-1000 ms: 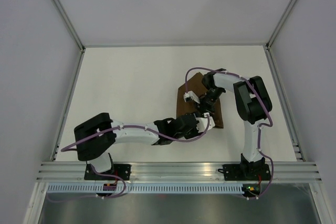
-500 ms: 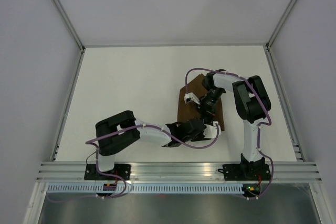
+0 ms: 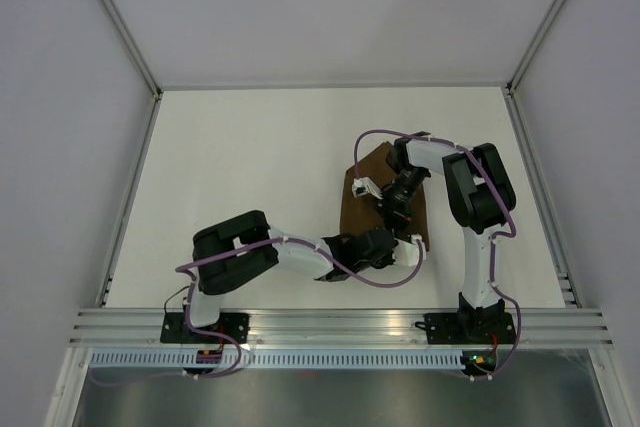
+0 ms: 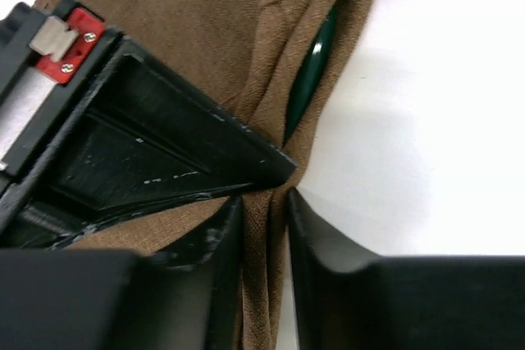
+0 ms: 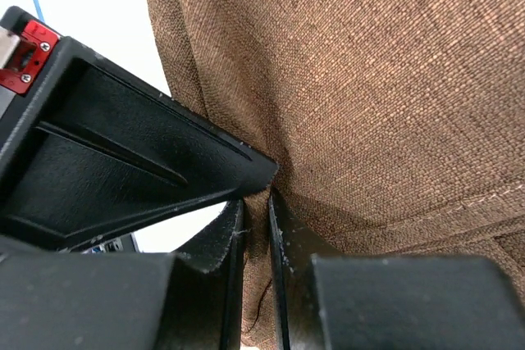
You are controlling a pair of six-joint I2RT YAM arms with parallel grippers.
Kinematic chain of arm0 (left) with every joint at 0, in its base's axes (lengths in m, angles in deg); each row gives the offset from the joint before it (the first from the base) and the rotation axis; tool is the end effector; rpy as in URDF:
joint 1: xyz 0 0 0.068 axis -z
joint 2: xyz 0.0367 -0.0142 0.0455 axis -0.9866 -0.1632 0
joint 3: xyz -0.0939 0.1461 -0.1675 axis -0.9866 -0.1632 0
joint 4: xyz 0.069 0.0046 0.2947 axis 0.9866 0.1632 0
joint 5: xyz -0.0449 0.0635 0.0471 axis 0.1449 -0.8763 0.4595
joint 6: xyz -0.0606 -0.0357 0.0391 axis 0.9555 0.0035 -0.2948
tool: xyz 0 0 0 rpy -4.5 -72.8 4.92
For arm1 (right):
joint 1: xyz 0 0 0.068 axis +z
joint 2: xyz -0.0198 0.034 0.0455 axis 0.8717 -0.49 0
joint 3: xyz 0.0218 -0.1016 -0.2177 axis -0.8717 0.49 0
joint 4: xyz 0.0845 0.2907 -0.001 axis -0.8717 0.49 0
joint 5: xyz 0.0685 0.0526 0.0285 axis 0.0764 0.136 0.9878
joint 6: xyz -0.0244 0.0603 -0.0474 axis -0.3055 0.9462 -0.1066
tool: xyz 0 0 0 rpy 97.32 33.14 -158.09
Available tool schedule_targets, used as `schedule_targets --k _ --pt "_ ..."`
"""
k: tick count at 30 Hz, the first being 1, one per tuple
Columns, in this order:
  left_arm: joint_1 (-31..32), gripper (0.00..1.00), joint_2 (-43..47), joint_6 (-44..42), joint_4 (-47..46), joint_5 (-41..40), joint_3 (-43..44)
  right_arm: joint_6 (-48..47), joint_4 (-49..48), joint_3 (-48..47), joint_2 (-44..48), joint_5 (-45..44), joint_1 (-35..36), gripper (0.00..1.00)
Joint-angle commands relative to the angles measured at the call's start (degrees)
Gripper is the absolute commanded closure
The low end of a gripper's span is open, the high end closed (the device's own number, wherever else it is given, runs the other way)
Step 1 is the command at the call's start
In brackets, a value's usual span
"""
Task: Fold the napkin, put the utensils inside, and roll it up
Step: Roll the napkin with the utensil
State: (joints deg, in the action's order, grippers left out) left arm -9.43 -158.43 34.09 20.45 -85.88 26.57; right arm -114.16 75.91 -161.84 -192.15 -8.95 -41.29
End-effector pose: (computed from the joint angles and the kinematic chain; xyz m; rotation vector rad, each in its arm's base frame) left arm 0.1584 -0.4081 0.0454 1.5503 1.5037 -0.1390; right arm 0.3076 0.1535 0.0437 1.6892 -2.2144 -1.1186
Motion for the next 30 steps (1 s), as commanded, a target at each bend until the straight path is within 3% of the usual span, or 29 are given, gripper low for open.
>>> schedule_targets --k 1,5,9,20,30 --pt "-0.07 0.7 -2.32 -0.89 2.01 2.26 0.71 -2.88 -7.29 0.93 -3.4 -7.17 0.22 0.83" --pt "-0.34 0.81 -2.58 0.16 4.03 3.75 1.15 -2.79 -7.29 0.93 -3.23 -7.26 0.22 0.83" --pt "-1.04 0.98 -2.14 1.57 8.06 7.08 2.2 -2.44 -7.29 1.02 -2.09 -6.73 -0.04 0.8" --pt "-5.52 0.98 -0.3 7.9 15.54 20.09 5.28 -2.7 -2.64 -0.83 7.31 0.64 -4.08 0.47" --pt "-10.88 0.98 -1.0 14.39 23.1 32.04 9.58 -0.51 -2.1 -2.06 15.4 8.47 -11.19 0.44"
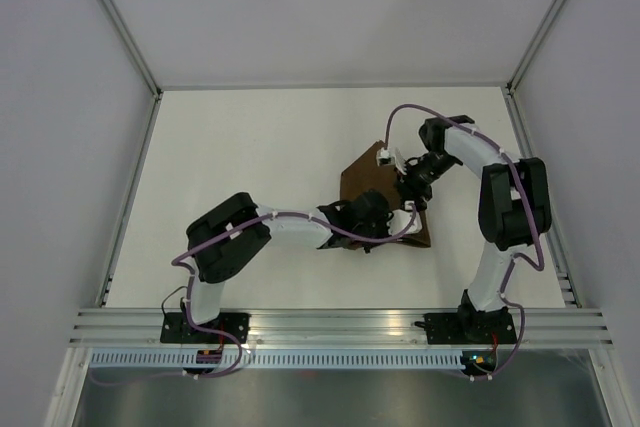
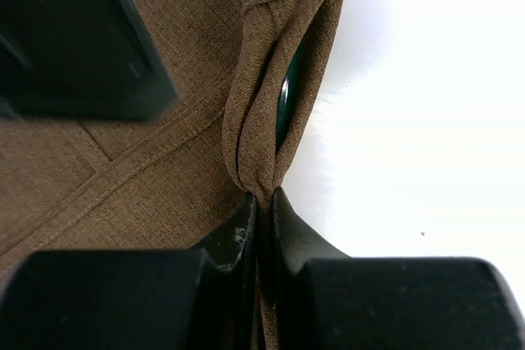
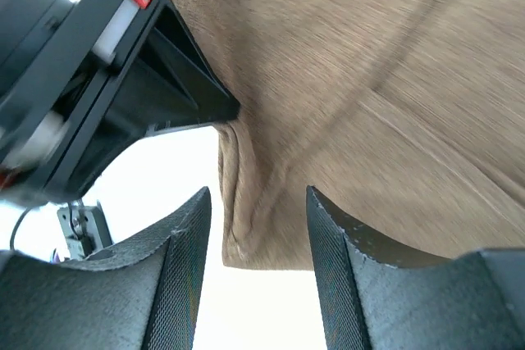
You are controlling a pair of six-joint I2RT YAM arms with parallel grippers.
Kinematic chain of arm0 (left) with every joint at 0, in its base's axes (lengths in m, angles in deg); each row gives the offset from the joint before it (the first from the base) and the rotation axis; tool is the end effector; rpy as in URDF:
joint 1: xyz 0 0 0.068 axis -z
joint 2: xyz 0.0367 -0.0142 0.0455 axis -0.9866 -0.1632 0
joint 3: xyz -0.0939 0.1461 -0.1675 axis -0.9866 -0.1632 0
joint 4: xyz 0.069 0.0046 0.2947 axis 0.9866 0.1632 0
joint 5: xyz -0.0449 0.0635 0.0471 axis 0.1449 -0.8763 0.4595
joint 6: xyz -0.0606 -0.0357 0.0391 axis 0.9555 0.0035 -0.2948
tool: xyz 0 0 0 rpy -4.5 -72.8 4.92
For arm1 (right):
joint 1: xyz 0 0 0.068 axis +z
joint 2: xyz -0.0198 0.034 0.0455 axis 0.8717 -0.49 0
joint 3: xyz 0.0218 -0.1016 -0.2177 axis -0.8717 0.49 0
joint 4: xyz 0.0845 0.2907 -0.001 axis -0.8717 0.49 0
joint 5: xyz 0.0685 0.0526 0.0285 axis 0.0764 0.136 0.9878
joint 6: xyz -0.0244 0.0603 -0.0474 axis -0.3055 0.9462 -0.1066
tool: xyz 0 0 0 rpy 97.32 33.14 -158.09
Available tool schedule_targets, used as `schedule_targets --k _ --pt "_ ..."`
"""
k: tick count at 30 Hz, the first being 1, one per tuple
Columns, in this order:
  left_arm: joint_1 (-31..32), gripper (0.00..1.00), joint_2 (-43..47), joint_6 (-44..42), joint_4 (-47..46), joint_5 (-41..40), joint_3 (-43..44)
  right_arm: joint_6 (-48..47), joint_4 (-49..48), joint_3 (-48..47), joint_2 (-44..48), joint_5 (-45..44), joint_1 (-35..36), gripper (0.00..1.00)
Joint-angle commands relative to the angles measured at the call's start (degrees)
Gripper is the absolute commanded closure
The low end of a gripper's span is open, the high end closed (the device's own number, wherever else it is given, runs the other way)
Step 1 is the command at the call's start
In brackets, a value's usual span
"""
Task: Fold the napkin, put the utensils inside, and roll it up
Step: Roll the napkin with the utensil
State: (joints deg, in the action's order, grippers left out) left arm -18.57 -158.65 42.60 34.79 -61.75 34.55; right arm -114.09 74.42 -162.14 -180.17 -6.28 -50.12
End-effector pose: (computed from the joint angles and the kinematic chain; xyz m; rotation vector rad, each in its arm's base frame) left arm 0.2037 -0.4066 0.0622 1.6031 1.7167 -0.5484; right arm 0.3392 0.1092 0.1145 -1.6162 2.2945 1.0527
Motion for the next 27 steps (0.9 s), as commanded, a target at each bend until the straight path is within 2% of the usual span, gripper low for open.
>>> schedule_targets --k 1,6,9,14,18,21,27 --pt "-2.44 0.98 -1.13 6.43 9.9 9.14 2.39 -0.05 -1.93 -1.4 4.73 6.24 -3.16 0.44" --pt "-7.27 0.98 -2.36 10.64 14.03 19.16 5.03 -0.13 -7.54 2.1 10.96 8.71 -9.04 0.43" --pt "-9.38 0.98 -3.68 11.7 16.32 24.52 7.14 0.48 -12.99 8.95 16.07 8.8 -10.19 0.43" --pt "-12.64 0.98 -8.68 12.84 22.3 32.69 12.23 2.85 -28.9 25.56 31.88 5.73 -9.5 0.37" --pt "-15.37 0.98 -12.64 14.78 24.85 38.59 15.58 6.37 -42.59 35.85 42.86 -1.21 -3.88 0.32" --pt "-16.69 0.98 -15.1 16.1 26.26 41.84 18.04 7.51 -47.8 42.35 45.69 -7.45 2.71 0.29" --pt "-17.83 0.98 -18.97 17.59 28.45 46.07 22.43 9.1 -55.71 46.58 43.17 -15.54 12.74 0.27"
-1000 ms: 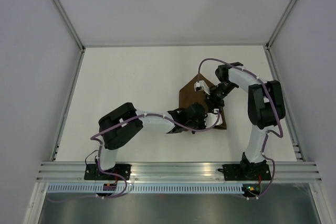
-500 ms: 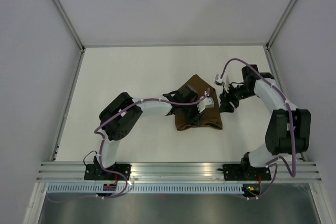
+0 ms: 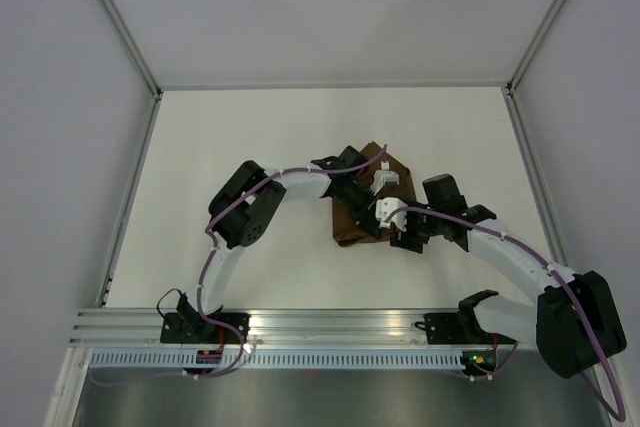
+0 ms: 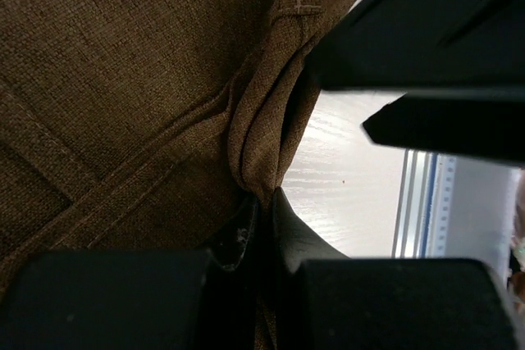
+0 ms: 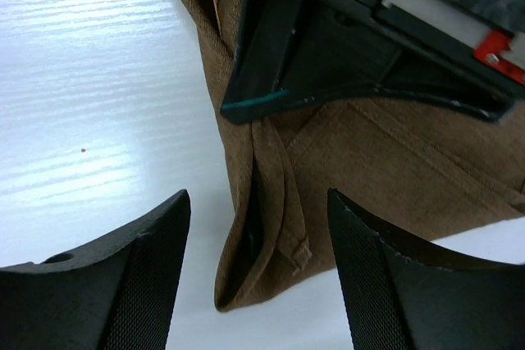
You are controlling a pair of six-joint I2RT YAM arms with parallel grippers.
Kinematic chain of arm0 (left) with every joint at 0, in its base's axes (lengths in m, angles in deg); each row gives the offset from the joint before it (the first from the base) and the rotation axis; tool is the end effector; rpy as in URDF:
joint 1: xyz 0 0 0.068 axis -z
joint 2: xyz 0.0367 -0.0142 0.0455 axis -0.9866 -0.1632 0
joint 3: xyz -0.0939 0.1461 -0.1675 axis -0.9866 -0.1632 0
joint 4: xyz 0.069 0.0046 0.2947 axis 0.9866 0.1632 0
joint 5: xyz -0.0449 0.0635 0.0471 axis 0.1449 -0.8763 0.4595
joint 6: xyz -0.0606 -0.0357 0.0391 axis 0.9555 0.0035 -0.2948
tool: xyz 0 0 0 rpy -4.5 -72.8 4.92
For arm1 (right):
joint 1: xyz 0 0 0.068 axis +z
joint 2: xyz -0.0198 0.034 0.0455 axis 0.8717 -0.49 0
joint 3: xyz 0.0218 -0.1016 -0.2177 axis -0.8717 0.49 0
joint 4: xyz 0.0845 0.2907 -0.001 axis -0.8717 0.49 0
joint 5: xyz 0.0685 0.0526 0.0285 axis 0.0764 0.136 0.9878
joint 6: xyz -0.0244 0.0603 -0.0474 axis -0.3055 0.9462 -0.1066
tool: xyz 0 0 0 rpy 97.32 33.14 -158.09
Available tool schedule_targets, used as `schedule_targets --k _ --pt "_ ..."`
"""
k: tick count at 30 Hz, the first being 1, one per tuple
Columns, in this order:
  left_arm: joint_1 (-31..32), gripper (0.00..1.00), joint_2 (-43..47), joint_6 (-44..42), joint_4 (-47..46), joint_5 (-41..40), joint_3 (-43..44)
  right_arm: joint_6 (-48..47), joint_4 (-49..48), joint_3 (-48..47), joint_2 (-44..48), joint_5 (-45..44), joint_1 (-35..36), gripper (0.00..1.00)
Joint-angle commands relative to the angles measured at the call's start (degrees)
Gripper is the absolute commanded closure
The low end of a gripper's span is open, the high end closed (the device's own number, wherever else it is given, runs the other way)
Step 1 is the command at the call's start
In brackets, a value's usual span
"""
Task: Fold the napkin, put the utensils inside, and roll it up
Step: Roll the napkin with the utensil
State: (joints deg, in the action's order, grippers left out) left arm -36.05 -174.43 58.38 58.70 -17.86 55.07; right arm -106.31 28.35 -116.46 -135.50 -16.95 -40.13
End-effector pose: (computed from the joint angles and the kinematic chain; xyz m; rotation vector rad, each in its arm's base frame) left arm 0.2981 -0.3712 0.0441 1.3902 2.2423 -1.4536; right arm 0.2460 0.1292 0.1145 -1.6455 1.7644 0.3889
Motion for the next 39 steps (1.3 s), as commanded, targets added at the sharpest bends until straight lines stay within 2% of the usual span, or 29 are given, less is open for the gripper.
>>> schedule_targets --k 1,7,14,17,19,20,21,24,27,30,31,34,39 --pt "-0.43 0.98 -3.63 1.99 4.81 2.7 2.61 1.49 -10.18 0.99 -2.13 -5.58 3.63 0.27" --pt "-0.61 0.98 -5.56 1.99 6.65 3.41 4.64 2.63 -14.22 1.26 -6.35 -10.42 10.04 0.26" --pt "-0.87 0.98 -6.62 1.64 7.36 3.94 5.34 3.78 -13.97 -1.37 -13.9 -12.0 13.22 0.27" --pt "-1.14 0.98 -6.8 1.55 7.62 4.11 5.34 4.22 -13.26 -2.52 -16.1 -12.0 13.3 0.35" --pt "-1.22 0.98 -6.71 1.55 7.71 4.29 5.43 4.74 -12.56 -3.13 -17.07 -11.65 13.3 0.44" --pt "-1.23 0.98 -6.71 1.55 7.88 4.29 5.43 5.01 -11.6 -3.83 -17.95 -11.39 13.3 0.56" --pt "-1.31 0.98 -6.62 1.46 7.89 4.2 5.52 5.1 -10.89 -4.36 -18.39 -11.13 13.3 0.62" --pt "-1.49 0.98 -6.18 1.99 7.89 3.41 5.43 4.92 -7.47 -6.21 -20.06 -9.9 13.22 0.71" --pt "-1.84 0.92 -5.22 2.86 7.8 2.1 5.61 4.22 -2.55 -9.1 -22.52 -6.65 12.6 0.75" --pt "-2.89 0.78 -3.2 3.66 5.61 0.95 4.56 3.08 3.34 -13.41 -26.21 -2.7 10.33 0.82" --pt "-3.07 0.7 -2.41 6.36 4.64 0.17 4.03 2.55 4.92 -14.46 -28.22 -1.47 9.71 0.82" --pt "-4.56 0.6 1.28 9.8 -0.27 -0.8 1.48 0.27 12.2 -19.55 -32.09 2.84 7.16 0.86" --pt "-7.46 0.55 7.77 15.51 -8.97 -3.87 -3.53 -3.68 20.3 -24.75 -37.55 8.37 3.99 0.87"
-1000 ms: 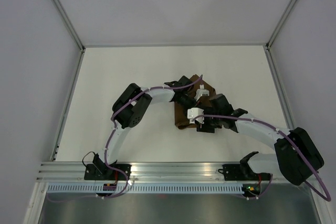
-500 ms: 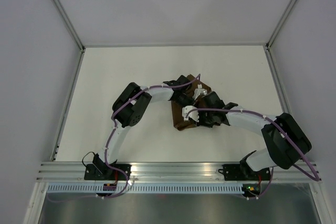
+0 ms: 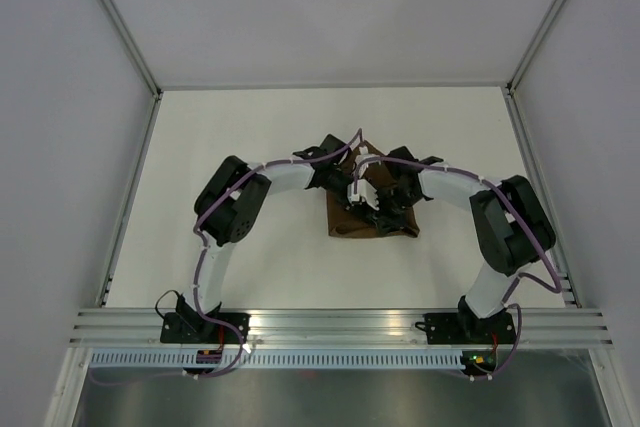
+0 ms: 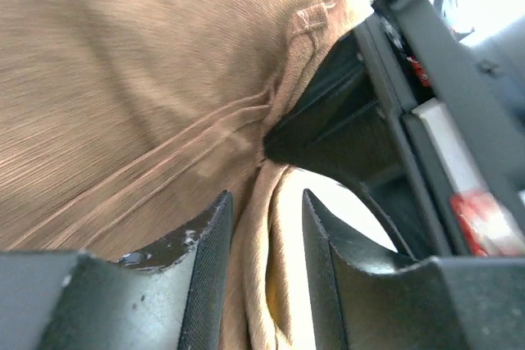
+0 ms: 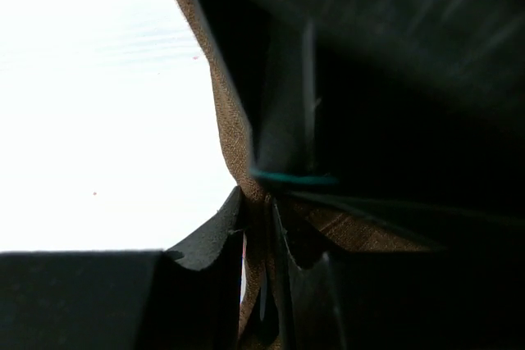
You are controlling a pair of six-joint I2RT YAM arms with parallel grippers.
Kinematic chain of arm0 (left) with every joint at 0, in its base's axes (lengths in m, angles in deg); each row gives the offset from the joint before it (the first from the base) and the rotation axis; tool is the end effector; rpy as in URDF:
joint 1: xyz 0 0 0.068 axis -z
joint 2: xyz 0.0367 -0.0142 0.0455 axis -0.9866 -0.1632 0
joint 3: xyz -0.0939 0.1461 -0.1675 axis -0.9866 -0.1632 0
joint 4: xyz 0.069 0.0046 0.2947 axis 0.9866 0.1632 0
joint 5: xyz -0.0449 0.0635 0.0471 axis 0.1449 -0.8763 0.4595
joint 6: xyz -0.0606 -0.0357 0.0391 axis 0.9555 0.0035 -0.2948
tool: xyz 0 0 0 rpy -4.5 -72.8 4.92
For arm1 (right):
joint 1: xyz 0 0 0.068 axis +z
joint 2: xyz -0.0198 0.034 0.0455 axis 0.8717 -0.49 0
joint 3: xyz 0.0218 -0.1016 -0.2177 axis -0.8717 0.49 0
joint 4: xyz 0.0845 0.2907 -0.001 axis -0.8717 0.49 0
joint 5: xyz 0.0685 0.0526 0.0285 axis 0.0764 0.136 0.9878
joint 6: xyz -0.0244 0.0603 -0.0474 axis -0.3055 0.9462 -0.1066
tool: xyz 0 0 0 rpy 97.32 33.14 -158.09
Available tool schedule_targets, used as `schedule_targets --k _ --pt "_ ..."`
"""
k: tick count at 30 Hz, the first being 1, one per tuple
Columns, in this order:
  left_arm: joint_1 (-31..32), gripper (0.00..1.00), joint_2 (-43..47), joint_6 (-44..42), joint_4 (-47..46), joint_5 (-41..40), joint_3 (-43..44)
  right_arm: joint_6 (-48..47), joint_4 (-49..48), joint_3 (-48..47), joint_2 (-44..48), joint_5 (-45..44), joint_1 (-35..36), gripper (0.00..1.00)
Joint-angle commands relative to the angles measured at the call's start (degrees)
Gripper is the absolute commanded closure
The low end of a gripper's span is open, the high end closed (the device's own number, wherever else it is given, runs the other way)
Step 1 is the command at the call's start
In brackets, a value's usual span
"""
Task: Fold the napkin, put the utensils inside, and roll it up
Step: Roll the napkin with the utensil
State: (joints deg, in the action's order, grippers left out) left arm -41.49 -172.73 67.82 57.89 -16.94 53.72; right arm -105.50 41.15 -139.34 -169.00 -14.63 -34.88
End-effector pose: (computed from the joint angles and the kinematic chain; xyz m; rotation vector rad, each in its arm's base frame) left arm 0.3292 -0.3399 0.0518 1.1089 2.3981 -1.4951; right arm 0.2847 0.1788 0.0646 -1.8395 2.0369 0.7040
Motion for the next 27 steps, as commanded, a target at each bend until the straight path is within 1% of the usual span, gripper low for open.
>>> schedule_targets --k 1,2,3,4,5,6,7,8,10,11,13,14,16,17,19,20,22,23,24,25,26,27 --pt "-2.28 0.55 6.87 6.52 -8.96 -5.76 -2.79 -5.89 10.29 -3.7 -5.96 6.85 -1.43 0.87" --pt "-2.55 0.55 8.01 6.96 -9.75 -6.73 -4.19 -6.69 11.71 -4.76 -7.03 7.64 -1.78 0.87" --pt "-3.16 0.55 8.89 7.92 -10.37 -10.04 -5.16 -7.57 13.21 -5.73 -7.99 8.87 -2.48 0.87" --pt "-3.51 0.55 11.08 8.71 -12.73 -11.21 -6.47 -8.19 15.48 -7.57 -10.01 9.23 -2.75 0.87" --pt "-3.95 0.55 12.23 9.59 -14.32 -12.7 -9.36 -8.98 16.46 -8.46 -10.98 9.32 -3.01 0.87" --pt "-4.74 0.55 13.46 11.16 -15.81 -15.93 -10.87 -9.42 17.26 -9.16 -12.65 9.58 -3.36 0.87" --pt "-5.18 0.55 16.43 11.79 -19.57 -17.18 -12.71 -9.68 18.48 -10.39 -13.36 9.67 -3.63 0.87" --pt "-5.45 0.55 17.94 12.23 -20.91 -21.37 -16.29 -10.3 19.28 -11.01 -14.06 9.76 -3.72 0.87" --pt "-5.98 0.54 22.84 13.37 -24.85 -25.26 -19.65 -11.26 22.08 -13.02 -16.26 10.55 -4.16 0.87" --pt "-6.24 0.53 24.7 13.9 -26.18 -29.46 -23.06 -12.23 22.88 -13.73 -16.87 10.9 -4.33 0.88" --pt "-6.86 0.51 27.78 15.92 -29.61 -32.38 -26.6 -12.85 24.9 -15.4 -18.72 11.17 -4.95 0.88" --pt "-6.94 0.5 30.67 16.36 -32.06 -35.27 -29.57 -12.94 25.0 -15.76 -19.16 11.26 -5.12 0.88" --pt "-6.68 0.5 33.23 15.32 -33.75 -36.96 -31.87 -12.76 25.35 -16.55 -20.13 10.64 -5.3 0.88" --pt "-6.33 0.5 34.46 14.7 -35.41 -39.49 -34.15 -12.85 25.78 -16.9 -20.39 10.29 -5.39 0.88" --pt "-4.67 0.5 38.51 11.81 -36.83 -42.84 -36.53 -13.64 27.71 -18.47 -22.23 10.29 -5.48 0.88" --pt "-3.53 0.5 39.82 10.31 -37.35 -47.73 -38.89 -13.99 28.51 -19.18 -22.94 10.72 -5.56 0.88" --pt "0.51 0.5 43.78 5.31 -39.63 -53.03 -42.84 -14.61 30.18 -20.94 -25.05 10.9 -6.09 0.88" --pt "2.18 0.49 45.18 3.46 -40.78 -58.8 -44.18 -14.61 30.44 -21.29 -25.66 10.9 -6.18 0.88" --pt "5.94 0.49 47.11 -0.38 -42.61 -61.38 -45.32 -14.61 30.62 -21.65 -26.54 11.08 -6.35 0.88" --pt "7.8 0.49 47.83 -2.34 -43.07 -63.84 -46.12 -14.52 31.06 -22.34 -26.98 11.34 -6.62 0.88" --pt "9.65 0.49 48.27 -4.27 -43.59 -68.3 -47.34 -14.61 31.24 -22.7 -27.34 11.43 -6.62 0.88" --pt "13.15 0.49 48.45 -8.03 -43.95 -70.44 -47.7 -14.61 31.59 -22.96 -28.12 11.61 -6.97 0.88"
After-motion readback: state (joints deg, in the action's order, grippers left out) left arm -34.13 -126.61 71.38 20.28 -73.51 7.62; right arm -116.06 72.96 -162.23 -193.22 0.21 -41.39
